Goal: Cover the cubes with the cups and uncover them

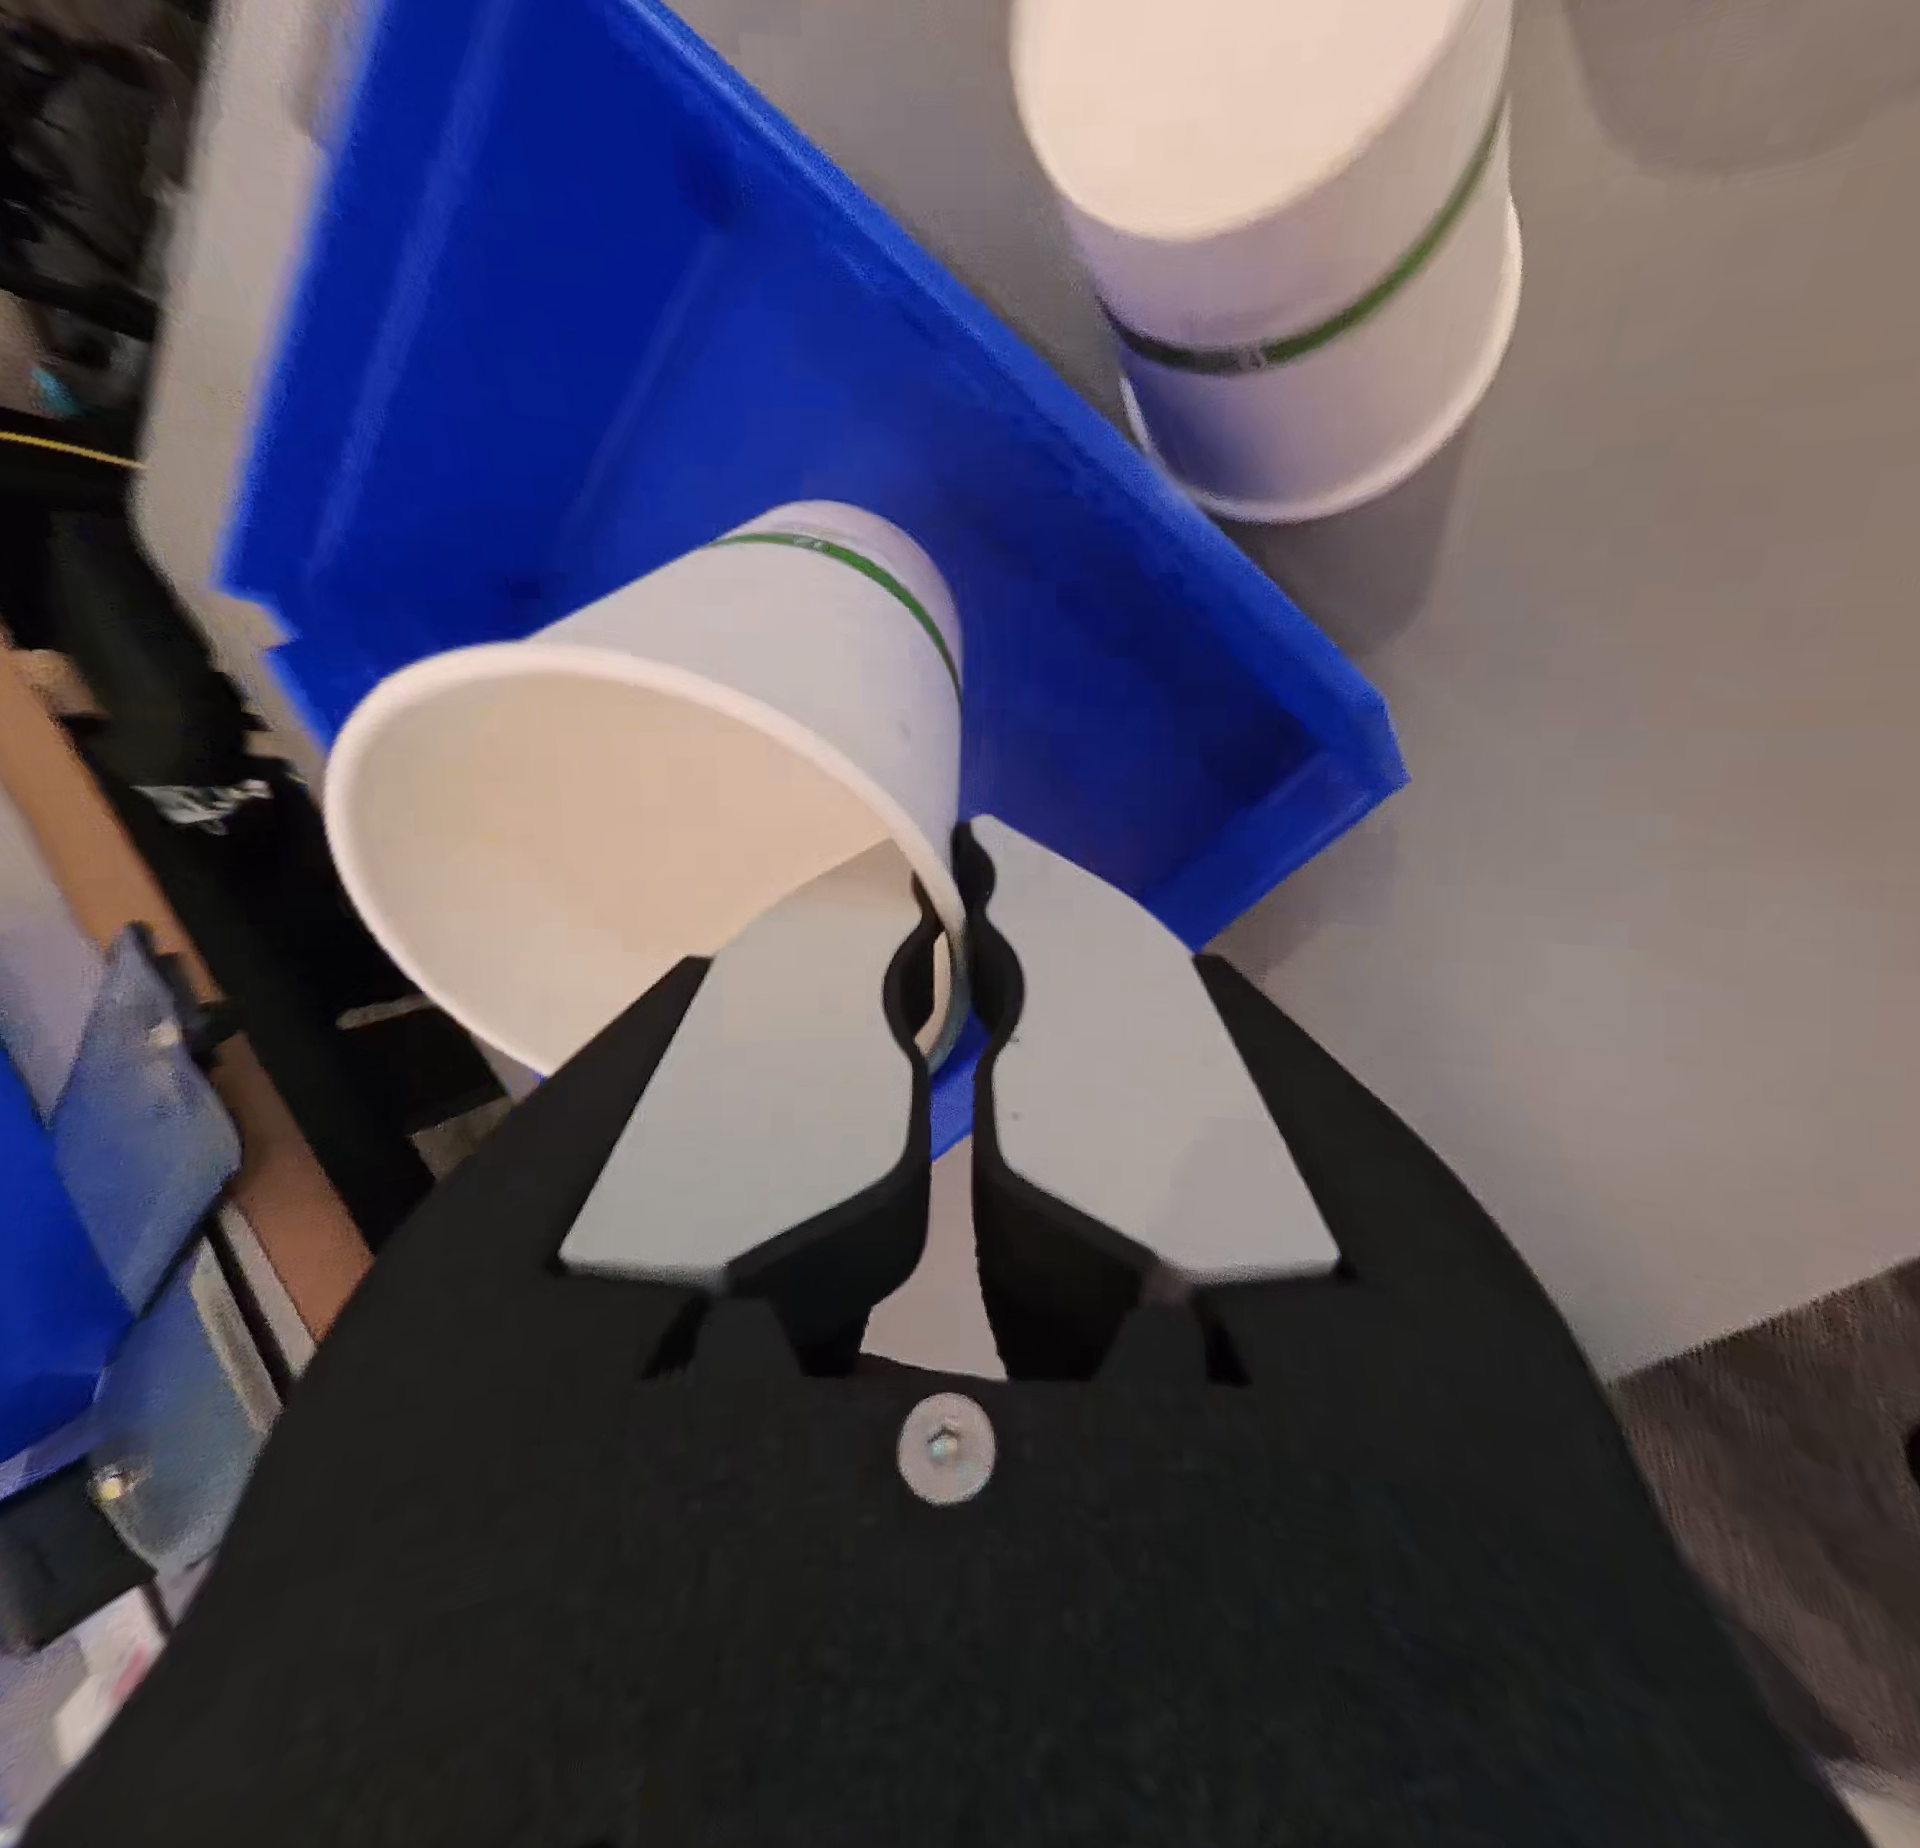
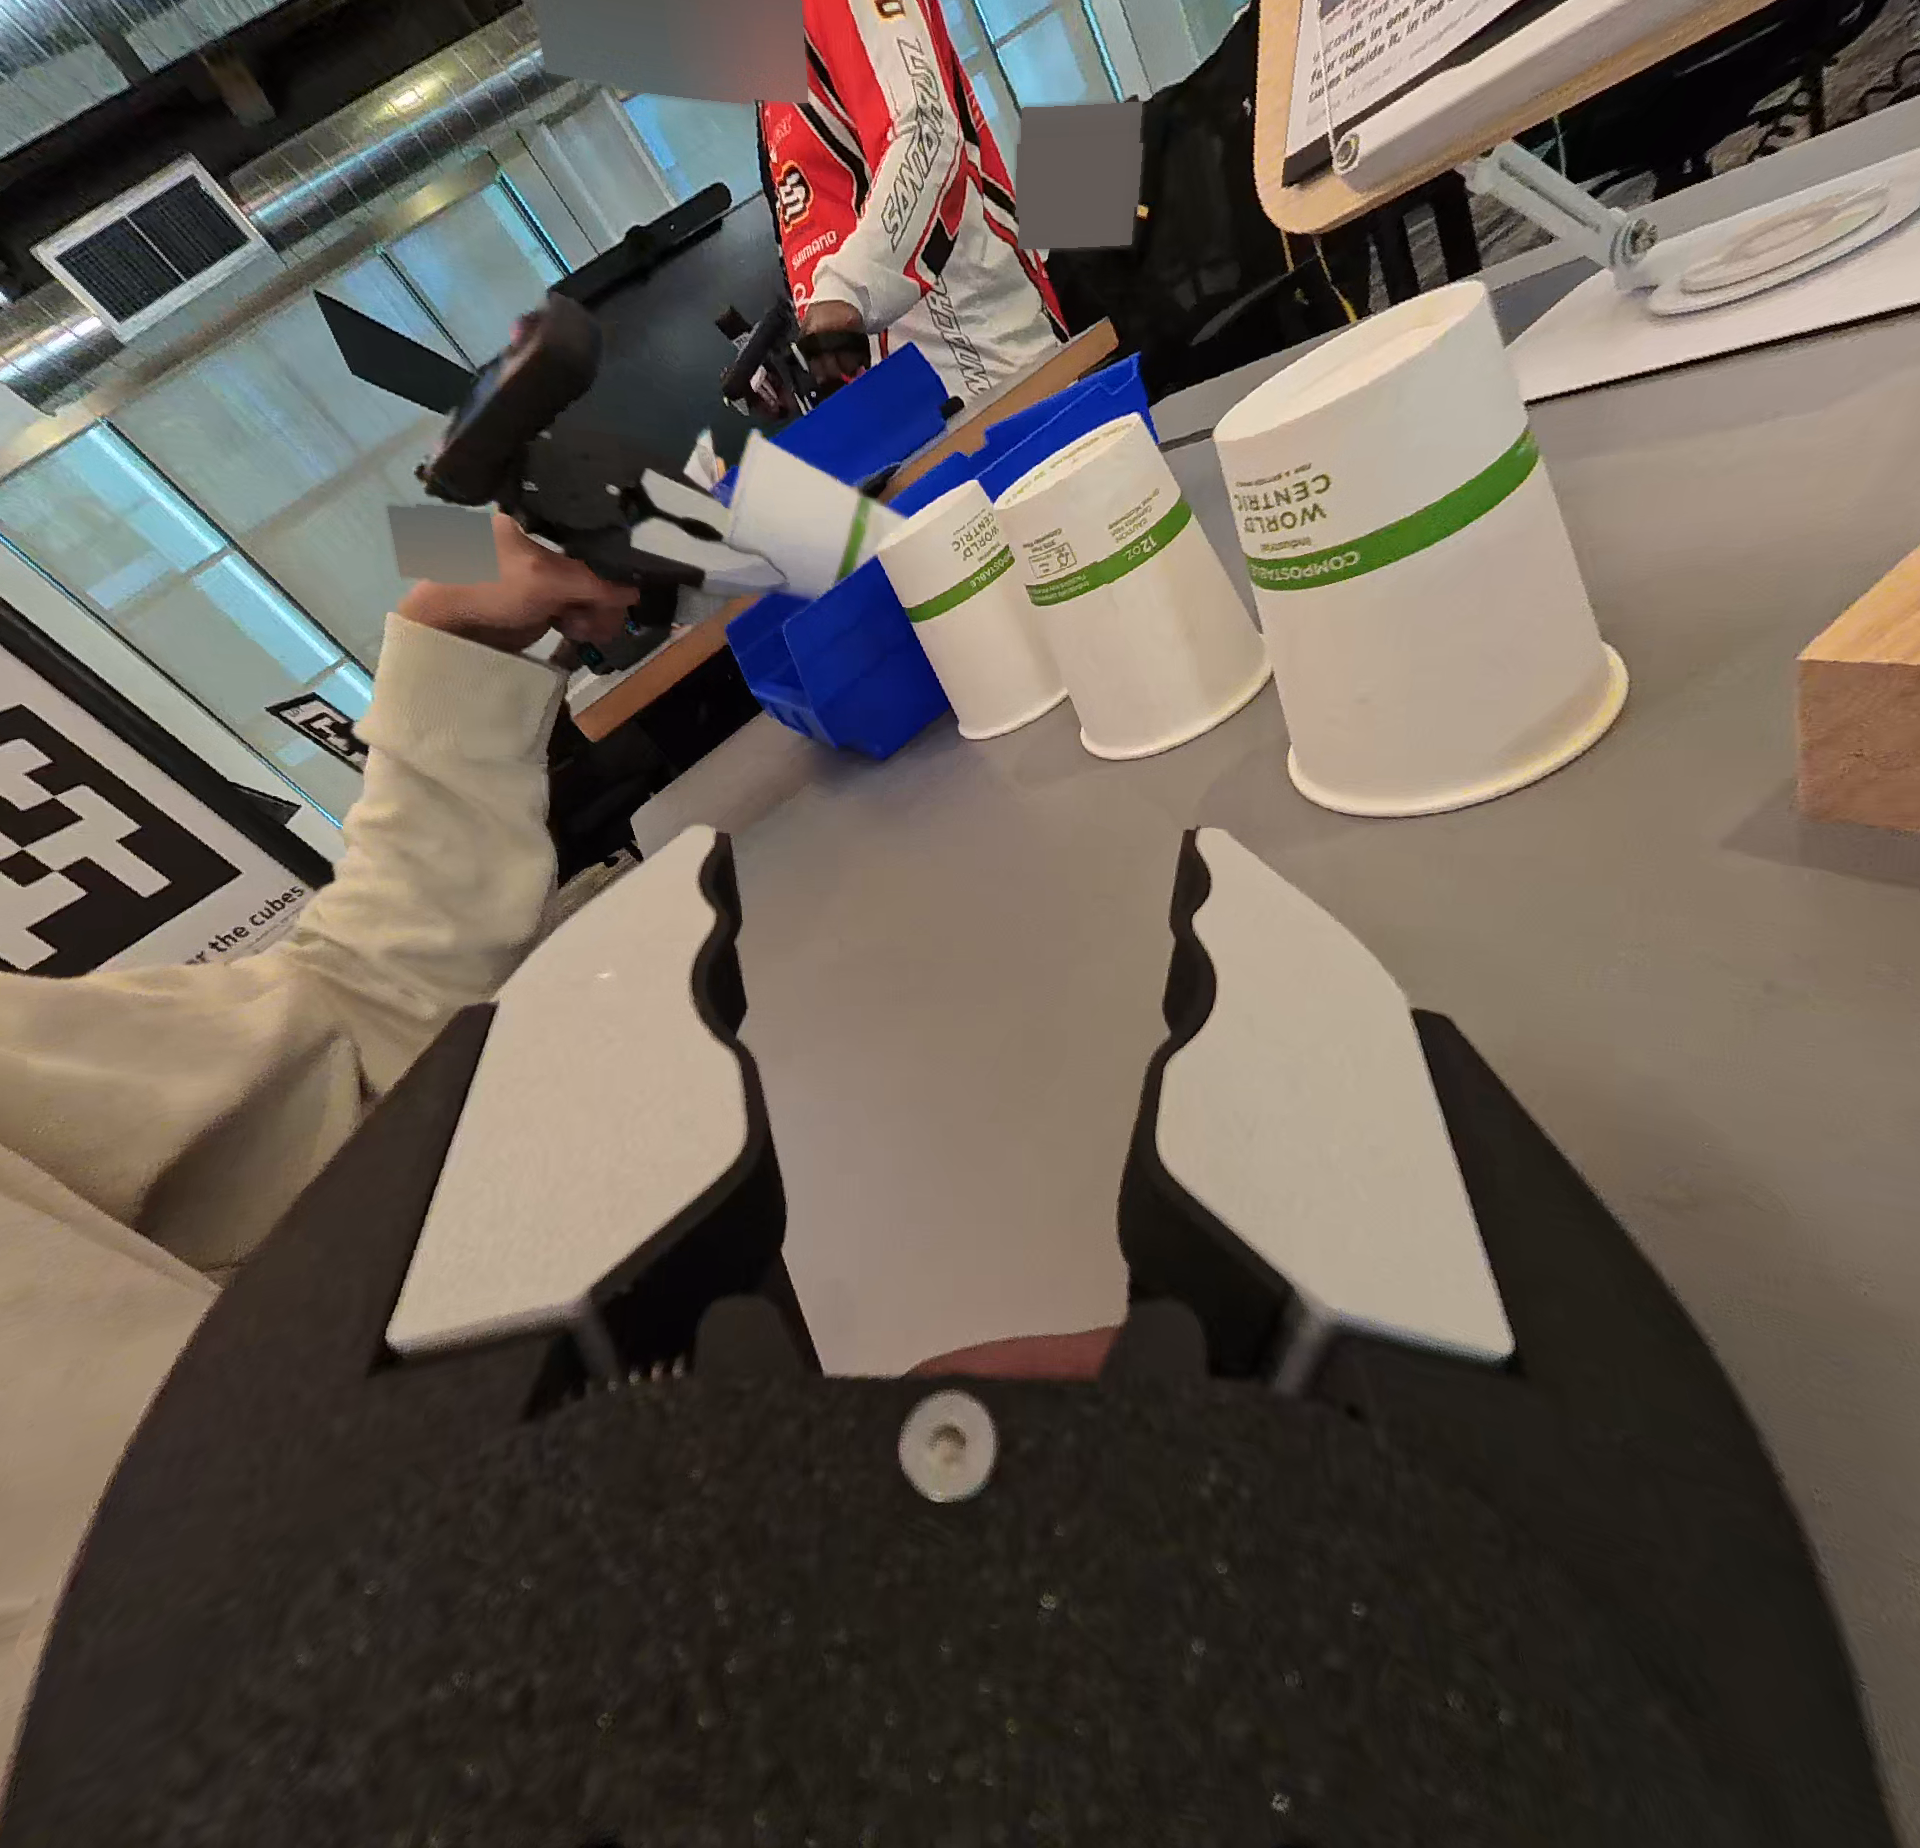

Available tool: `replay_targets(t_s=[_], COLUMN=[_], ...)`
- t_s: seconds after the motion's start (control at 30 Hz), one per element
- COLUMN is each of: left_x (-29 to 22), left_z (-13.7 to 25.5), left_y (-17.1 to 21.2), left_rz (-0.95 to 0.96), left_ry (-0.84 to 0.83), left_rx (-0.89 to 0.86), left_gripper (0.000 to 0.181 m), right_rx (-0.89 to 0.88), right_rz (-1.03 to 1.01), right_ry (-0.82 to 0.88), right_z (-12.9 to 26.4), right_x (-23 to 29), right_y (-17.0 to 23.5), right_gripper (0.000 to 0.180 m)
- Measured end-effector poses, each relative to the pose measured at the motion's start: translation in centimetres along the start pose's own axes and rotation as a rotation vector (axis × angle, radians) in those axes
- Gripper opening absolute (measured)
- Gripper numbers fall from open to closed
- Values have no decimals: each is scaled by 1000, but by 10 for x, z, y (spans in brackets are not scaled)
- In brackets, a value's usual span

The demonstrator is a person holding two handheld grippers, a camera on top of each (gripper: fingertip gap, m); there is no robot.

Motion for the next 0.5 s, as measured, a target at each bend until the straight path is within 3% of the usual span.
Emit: replay_targets(t_s=[0.03, 0.17, 0.27, 0.33, 0.5], left_x=[6, 0, -61, -103, -187], left_z=[11, 74, 120, 138, 142], left_y=[-6, -38, -58, -66, -82], left_rz=[31, 129, 125, 110, 101], left_ry=[-26, -18, 297, 486, 831], left_rx=[-75, -487, -773, -880, -939], left_gripper=[1, 1, 0, 0, 0], right_rx=[0, -8, -17, -23, -79], right_rz=[-3, -34, -56, -67, -53], right_ry=[-1, -20, -64, -116, -291], right_z=[0, -1, -4, -8, -26], right_x=[0, 0, 4, 8, 29], right_y=[0, 0, -1, -6, -38], right_gripper=[79, 79, 79, 79, 87])
Point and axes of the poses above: each gripper's, where its closed fingertips meet, z back along the fingers, y out of its underside, x = y × z across the jaws, the point moved 2 cm from there along z, back along the fingers, and after that the axes turned 11 degrees about z, right-handed, at the moved point
